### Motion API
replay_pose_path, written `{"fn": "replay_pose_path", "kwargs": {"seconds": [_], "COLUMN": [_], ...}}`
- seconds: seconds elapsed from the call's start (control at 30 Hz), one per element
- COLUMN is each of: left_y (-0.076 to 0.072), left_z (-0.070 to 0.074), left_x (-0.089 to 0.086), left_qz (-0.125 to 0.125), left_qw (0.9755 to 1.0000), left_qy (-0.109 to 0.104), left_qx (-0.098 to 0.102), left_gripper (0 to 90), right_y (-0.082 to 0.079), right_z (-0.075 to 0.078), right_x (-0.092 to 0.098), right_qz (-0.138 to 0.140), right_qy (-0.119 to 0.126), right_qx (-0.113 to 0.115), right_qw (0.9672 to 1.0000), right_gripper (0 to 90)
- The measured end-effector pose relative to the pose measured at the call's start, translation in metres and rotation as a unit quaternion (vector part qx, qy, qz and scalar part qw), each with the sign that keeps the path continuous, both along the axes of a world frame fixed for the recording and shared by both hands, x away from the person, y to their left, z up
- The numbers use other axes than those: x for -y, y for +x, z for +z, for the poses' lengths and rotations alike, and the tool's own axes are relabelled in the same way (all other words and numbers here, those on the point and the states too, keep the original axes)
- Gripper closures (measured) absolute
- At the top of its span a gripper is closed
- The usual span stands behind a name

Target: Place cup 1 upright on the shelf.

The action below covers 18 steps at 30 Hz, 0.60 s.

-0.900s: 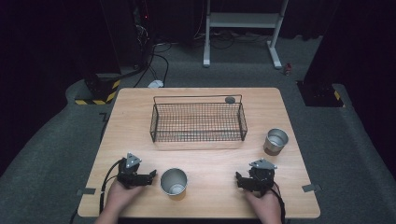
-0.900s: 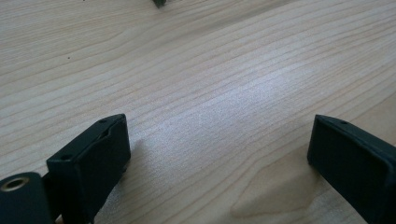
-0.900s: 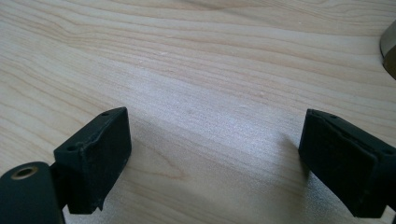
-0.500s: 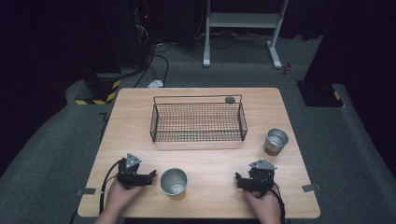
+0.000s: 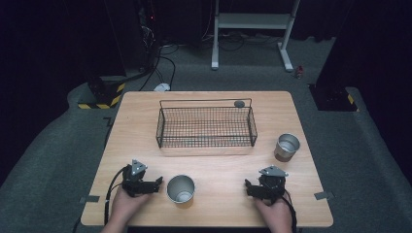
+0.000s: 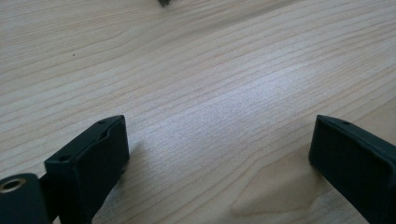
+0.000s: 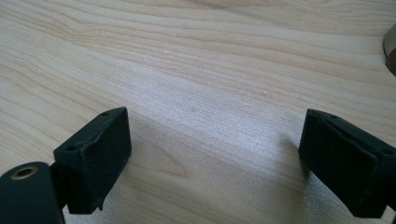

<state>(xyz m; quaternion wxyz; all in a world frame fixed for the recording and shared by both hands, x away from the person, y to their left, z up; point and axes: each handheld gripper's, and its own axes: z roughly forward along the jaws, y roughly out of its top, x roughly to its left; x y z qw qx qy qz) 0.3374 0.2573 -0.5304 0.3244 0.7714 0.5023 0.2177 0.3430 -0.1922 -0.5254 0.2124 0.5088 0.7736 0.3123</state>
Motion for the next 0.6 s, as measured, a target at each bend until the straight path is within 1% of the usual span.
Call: {"fn": "replay_pose_path", "kwargs": {"seconds": [0.2, 0.3, 0.4, 0.5, 0.53, 0.6], "left_y": [0.002, 0.002, 0.0, -0.002, -0.003, -0.005], "left_z": [0.0, 0.001, 0.003, 0.005, 0.006, 0.01], "left_x": [-0.002, -0.002, -0.002, -0.003, -0.004, -0.005], "left_qz": [-0.008, -0.013, -0.023, -0.031, -0.033, -0.039], "left_qw": [0.9999, 0.9999, 0.9997, 0.9995, 0.9994, 0.999], "left_qy": [-0.001, 0.001, 0.006, -0.007, -0.008, -0.017], "left_qx": [-0.008, -0.008, -0.003, -0.001, 0.003, 0.011], "left_gripper": [1.5, 1.7, 1.6, 1.5, 1.1, 0.6], "right_y": [0.0, 0.0, 0.0, 0.0, 0.001, 0.001], "right_z": [0.0, 0.0, 0.0, 0.0, 0.0, 0.0], "right_x": [0.0, 0.0, 0.0, 0.0, 0.0, 0.0], "right_qz": [0.0, 0.0, 0.0, 0.002, 0.002, 0.003], "right_qy": [0.0, 0.0, 0.001, -0.001, -0.001, 0.0], "right_qx": [0.0, 0.0, 0.0, 0.001, 0.001, 0.0], "right_qw": [1.0, 1.0, 1.0, 1.0, 1.0, 1.0], "right_gripper": [9.3, 9.3, 9.3, 9.3, 9.3, 9.3]}}
